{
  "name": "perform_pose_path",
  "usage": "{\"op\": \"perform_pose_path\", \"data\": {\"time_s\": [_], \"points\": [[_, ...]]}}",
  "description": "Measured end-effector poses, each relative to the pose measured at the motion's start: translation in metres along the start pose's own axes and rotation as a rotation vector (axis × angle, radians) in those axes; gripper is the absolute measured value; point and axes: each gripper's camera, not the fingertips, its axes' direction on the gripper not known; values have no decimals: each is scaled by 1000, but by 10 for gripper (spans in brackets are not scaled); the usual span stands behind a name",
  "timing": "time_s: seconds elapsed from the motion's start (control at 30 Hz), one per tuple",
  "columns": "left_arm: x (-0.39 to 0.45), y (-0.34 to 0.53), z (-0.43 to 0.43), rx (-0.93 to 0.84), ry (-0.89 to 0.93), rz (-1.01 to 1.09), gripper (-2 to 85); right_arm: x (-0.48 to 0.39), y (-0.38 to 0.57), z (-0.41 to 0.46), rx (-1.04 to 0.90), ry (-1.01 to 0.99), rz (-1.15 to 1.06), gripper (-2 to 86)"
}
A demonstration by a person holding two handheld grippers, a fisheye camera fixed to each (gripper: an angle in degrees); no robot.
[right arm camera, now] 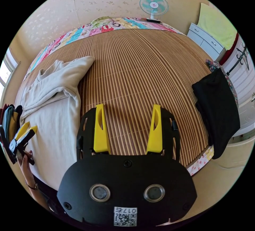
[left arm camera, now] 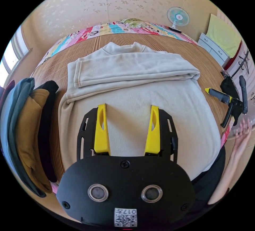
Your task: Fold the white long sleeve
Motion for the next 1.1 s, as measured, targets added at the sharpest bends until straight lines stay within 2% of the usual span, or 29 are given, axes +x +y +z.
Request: {"op": "perform_pose_path", "data": {"time_s": [1.1], "points": [[-36, 21, 28, -2, -5, 1, 218, 6, 19, -47, 0, 3, -1, 236]]}}
